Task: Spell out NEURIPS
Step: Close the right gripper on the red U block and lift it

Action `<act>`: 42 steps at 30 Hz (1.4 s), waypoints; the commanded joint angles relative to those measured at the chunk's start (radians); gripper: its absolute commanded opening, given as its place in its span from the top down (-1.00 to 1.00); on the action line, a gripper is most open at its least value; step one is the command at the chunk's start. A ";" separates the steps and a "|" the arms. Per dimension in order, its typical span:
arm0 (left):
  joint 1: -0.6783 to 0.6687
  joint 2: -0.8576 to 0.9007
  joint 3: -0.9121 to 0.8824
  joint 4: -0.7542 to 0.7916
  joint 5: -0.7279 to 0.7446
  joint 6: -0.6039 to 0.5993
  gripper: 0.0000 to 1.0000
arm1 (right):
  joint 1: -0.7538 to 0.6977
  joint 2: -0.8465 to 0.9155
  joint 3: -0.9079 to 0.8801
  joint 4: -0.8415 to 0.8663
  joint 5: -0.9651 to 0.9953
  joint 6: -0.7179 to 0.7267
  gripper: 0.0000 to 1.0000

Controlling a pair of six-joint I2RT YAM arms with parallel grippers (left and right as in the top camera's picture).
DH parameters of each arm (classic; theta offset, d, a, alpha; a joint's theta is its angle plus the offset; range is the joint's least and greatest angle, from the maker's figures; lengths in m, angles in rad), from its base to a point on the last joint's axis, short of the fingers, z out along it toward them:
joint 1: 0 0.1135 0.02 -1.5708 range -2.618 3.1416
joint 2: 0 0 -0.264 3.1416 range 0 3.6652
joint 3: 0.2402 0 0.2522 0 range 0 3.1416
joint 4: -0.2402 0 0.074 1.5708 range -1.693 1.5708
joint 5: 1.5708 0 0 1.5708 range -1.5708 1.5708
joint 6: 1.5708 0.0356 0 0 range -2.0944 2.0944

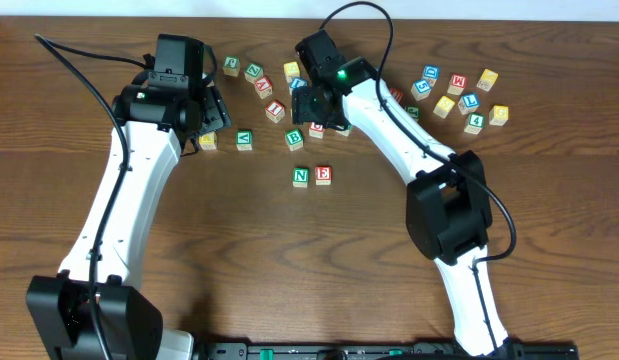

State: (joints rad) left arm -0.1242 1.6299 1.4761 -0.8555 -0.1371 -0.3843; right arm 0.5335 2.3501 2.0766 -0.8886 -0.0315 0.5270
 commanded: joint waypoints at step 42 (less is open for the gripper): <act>0.006 0.014 0.017 0.005 -0.006 0.014 -0.63 | -0.008 0.089 0.003 -0.002 0.093 -0.016 0.62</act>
State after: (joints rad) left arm -0.1242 1.6310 1.4761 -0.8516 -0.1371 -0.3843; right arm 0.5388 2.4420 2.0766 -0.8848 0.0448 0.5396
